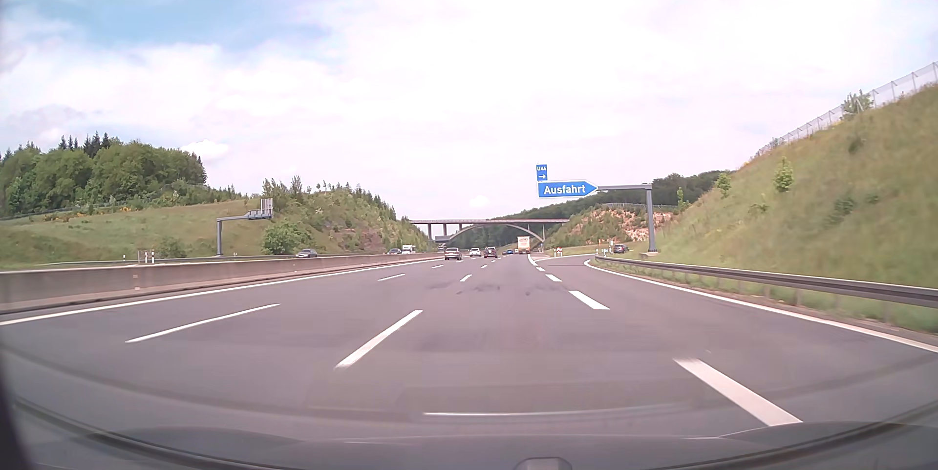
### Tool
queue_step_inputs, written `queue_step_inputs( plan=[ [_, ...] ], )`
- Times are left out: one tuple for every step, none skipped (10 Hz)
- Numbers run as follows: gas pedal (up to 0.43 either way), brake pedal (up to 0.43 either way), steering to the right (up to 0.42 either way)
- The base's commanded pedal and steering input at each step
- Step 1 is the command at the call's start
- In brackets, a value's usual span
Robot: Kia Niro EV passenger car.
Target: Follow the waypoints while adhering to traffic rules and regulations
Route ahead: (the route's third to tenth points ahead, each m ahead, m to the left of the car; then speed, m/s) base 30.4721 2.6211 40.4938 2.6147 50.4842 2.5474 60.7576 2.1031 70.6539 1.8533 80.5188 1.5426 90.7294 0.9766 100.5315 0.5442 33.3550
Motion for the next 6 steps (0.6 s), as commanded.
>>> queue_step_inputs(
  plan=[
    [0.177,0.0,0.008],
    [0.177,0.0,0.008],
    [0.177,0.0,0.007],
    [0.177,0.0,0.006],
    [0.177,0.0,0.004],
    [0.177,0.0,0.004]
  ],
)
